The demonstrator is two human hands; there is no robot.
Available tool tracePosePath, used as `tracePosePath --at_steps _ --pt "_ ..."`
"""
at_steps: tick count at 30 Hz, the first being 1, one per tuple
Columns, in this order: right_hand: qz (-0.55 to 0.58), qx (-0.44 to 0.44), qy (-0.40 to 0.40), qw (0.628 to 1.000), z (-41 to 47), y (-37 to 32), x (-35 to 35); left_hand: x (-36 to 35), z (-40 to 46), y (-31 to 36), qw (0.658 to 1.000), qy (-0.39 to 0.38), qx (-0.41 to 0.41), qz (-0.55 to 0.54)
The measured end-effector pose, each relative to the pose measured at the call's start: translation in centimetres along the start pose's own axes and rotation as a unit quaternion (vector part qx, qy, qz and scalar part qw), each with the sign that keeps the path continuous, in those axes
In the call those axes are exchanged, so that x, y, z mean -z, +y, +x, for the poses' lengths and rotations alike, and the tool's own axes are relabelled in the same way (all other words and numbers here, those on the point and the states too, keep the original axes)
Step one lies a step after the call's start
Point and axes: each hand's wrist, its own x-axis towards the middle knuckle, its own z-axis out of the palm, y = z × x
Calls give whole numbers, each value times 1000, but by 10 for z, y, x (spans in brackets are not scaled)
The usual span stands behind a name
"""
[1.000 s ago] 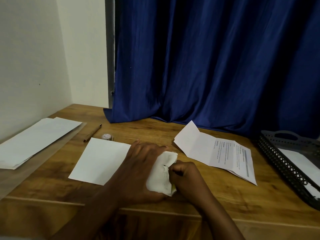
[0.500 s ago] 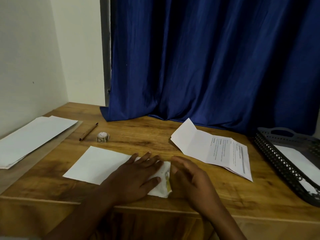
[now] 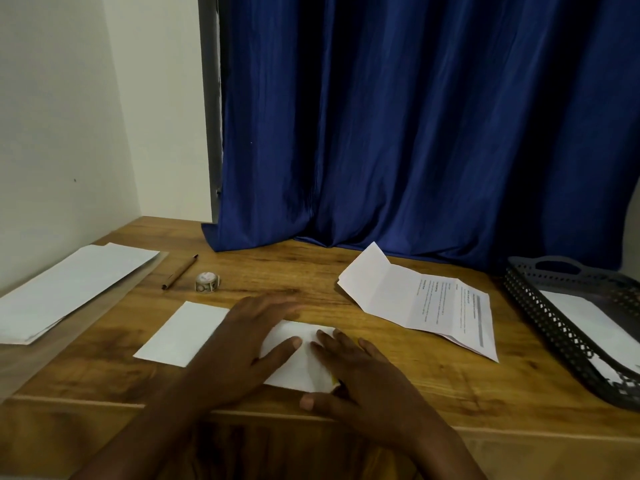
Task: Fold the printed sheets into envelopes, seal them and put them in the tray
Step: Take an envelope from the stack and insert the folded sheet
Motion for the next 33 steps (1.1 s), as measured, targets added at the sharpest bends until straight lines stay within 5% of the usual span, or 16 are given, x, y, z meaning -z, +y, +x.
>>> tracePosePath --at_steps 8,15,22,28,33 --pt "-53 4 41 998 -29 17 -8 51 -70 -49 984 -134 84 82" --pt "51 16 146 988 -53 22 -13 56 -103 -65 998 -43 4 39" --pt "381 -36 244 891 -60 27 7 52 -72 -42 975 97 67 -188" --pt "471 -149 321 808 -40 43 23 29 -21 -29 926 152 166 -303" --pt "454 -216 343 793 -27 56 15 6 -9 -38 945 102 181 -253"
